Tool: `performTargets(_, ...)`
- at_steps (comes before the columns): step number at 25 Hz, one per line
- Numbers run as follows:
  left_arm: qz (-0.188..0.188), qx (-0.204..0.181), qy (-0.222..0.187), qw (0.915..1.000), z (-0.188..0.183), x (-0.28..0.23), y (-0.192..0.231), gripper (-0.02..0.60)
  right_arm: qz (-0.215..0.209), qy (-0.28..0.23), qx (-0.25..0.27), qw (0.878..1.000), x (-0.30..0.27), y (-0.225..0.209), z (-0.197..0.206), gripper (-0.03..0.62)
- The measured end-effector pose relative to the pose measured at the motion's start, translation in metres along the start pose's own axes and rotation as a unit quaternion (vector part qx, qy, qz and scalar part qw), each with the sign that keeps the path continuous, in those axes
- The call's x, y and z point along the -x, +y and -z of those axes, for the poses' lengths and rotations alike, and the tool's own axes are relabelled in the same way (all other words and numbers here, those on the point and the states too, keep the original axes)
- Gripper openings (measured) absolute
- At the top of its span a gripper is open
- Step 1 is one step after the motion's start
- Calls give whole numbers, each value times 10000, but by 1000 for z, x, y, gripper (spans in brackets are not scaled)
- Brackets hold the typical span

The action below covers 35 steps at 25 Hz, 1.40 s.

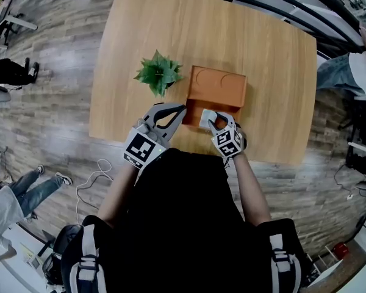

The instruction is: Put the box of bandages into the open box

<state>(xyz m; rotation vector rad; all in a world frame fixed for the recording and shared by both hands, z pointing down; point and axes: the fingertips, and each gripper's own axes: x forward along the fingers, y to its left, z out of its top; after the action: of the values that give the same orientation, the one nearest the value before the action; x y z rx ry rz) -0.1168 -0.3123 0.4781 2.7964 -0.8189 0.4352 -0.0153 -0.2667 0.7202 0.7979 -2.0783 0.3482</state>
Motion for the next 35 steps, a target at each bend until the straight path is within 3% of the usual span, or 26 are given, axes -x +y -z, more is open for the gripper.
performTargets(5, 39, 0, -6, 10000, 1, -1, -5, 20, 64, 93, -72, 9999, 2, 0, 6, 213)
performTargets(10, 104, -40, -2, 9999, -1, -3, -11, 20, 157, -30, -129, 9998, 11, -4, 2, 212)
performTargets(20, 260, -67, -45, 9996, -1, -9, -23, 20, 229, -471, -335, 9981, 46, -6, -11, 38)
performTargets(23, 320, -118, -16, 9994, -1, -11, -28, 20, 295, -702, -380, 9964, 60, -8, -16, 25)
performTargets(31, 464, -133, 96, 9988, 10, -16, -32, 20, 248, -1394, -1099, 9838, 99, -16, -39, 25)
performTargets(35, 530, -131, 113, 9984, 12, -18, -34, 20, 281, -1600, -1132, 9802, 120, -23, -51, 25)
